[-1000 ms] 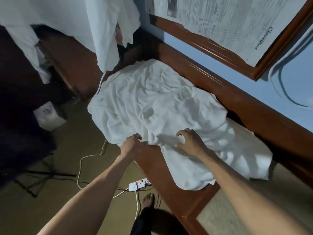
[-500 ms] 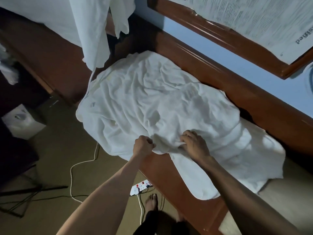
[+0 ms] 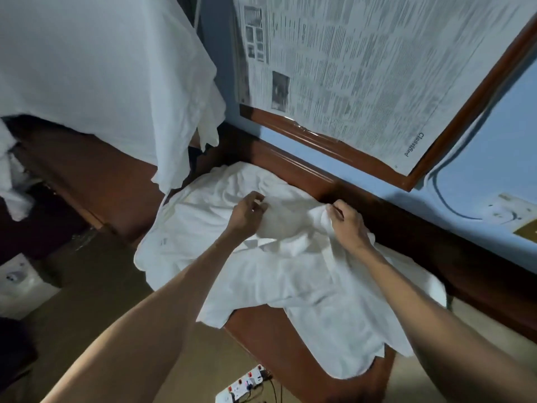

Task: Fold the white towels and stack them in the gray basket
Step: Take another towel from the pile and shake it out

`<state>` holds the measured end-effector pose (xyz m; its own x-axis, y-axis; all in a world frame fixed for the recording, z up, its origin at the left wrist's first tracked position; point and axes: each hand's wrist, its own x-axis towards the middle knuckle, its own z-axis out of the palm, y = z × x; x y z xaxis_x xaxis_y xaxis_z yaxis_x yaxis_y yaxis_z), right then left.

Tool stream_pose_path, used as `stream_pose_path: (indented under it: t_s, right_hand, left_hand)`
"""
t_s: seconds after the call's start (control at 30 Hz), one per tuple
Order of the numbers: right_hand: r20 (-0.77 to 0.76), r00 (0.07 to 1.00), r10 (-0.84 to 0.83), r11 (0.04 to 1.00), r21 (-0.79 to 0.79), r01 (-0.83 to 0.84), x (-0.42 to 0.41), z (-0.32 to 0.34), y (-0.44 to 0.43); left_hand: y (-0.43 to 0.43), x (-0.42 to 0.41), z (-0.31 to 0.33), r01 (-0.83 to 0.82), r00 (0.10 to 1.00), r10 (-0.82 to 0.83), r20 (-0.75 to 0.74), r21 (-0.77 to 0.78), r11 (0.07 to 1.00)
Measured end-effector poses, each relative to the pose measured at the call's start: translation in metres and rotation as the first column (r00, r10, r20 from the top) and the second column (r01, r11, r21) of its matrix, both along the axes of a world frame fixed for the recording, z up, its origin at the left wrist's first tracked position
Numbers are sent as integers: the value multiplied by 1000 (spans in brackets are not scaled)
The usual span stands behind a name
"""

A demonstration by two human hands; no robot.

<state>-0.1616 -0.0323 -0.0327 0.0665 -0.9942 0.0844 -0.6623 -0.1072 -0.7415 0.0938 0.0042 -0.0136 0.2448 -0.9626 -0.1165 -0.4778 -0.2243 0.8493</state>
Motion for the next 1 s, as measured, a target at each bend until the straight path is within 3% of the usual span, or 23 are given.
stream_pose_path:
  t_s: [0.17,0.47,0.67,1.0]
  right_hand:
    - [66,990,-127,984,-119,135,-34,72,0]
    - [247,916,-316,886,-269,378,-123,185,31]
    - [349,852,-389,795,-340,502,-210,237,76]
    - [356,781,-513,648,-436,625,-371,267,193]
  left_hand:
    - [-25,-34,70,186,982,-182,54,-85,979]
    - [-35,-144,192,497,859,-511,26,-285,820]
    - [-14,-242,227,597,760,-648,-51,-341,727]
    - [76,-424,257,707,594,-789,-155,-367,605]
